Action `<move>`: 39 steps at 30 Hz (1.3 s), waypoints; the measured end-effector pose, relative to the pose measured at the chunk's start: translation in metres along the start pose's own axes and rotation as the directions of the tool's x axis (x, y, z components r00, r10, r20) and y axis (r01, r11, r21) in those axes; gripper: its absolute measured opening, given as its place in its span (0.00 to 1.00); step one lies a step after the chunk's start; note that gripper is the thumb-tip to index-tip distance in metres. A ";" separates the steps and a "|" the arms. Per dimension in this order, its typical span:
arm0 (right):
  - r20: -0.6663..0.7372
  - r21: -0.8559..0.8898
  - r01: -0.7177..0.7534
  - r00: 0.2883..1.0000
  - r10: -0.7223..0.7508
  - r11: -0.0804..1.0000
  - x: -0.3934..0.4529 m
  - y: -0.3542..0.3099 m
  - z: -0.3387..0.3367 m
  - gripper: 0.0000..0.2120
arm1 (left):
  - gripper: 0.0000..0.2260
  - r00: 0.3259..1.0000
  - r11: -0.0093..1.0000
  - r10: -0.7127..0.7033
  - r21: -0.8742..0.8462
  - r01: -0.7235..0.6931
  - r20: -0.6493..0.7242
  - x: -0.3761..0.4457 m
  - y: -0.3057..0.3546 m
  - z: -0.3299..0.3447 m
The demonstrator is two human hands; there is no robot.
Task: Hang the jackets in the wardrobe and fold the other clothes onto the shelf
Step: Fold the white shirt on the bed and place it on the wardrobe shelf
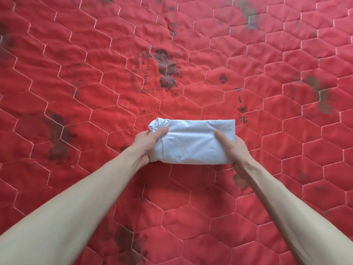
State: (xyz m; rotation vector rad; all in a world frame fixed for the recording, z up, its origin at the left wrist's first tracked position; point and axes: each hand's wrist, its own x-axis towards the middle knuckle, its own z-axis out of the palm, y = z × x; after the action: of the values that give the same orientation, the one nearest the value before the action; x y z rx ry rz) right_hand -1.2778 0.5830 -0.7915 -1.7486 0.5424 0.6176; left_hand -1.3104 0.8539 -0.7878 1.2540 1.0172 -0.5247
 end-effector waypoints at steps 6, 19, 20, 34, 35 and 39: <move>0.098 0.105 -0.039 0.995 0.028 0.994 -0.044 -0.019 -0.010 0.16 | 0.09 0.973 0.991 -0.106 -0.058 0.120 0.204 -0.046 0.002 -0.021; 0.200 0.162 0.051 0.976 -0.083 0.985 -0.301 -0.202 -0.061 0.25 | 0.16 0.955 0.962 0.230 -0.193 -0.195 0.185 -0.354 0.069 -0.062; 0.234 0.173 0.054 0.968 -0.094 0.983 -0.323 -0.216 -0.064 0.23 | 0.17 0.952 0.950 0.264 -0.214 -0.229 0.157 -0.382 0.072 -0.066; 0.346 0.014 0.204 0.918 -0.196 0.979 -0.529 -0.293 0.015 0.21 | 0.24 0.835 0.752 0.486 -0.364 -0.549 -0.257 -0.633 0.004 -0.176; 0.365 0.000 0.216 0.909 -0.201 0.976 -0.541 -0.294 0.031 0.21 | 0.24 0.791 0.731 0.504 -0.318 -0.604 -0.346 -0.644 -0.005 -0.190; 0.475 -0.046 0.256 0.856 -0.204 0.966 -0.590 -0.292 0.099 0.21 | 0.12 0.678 0.667 0.473 -0.273 -0.693 -0.563 -0.685 -0.043 -0.249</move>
State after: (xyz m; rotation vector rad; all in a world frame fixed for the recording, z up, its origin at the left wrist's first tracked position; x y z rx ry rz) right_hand -1.5481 0.7770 -0.2147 -1.6530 -0.0407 0.8740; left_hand -1.7627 0.9448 -0.2223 1.1910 0.9426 0.5540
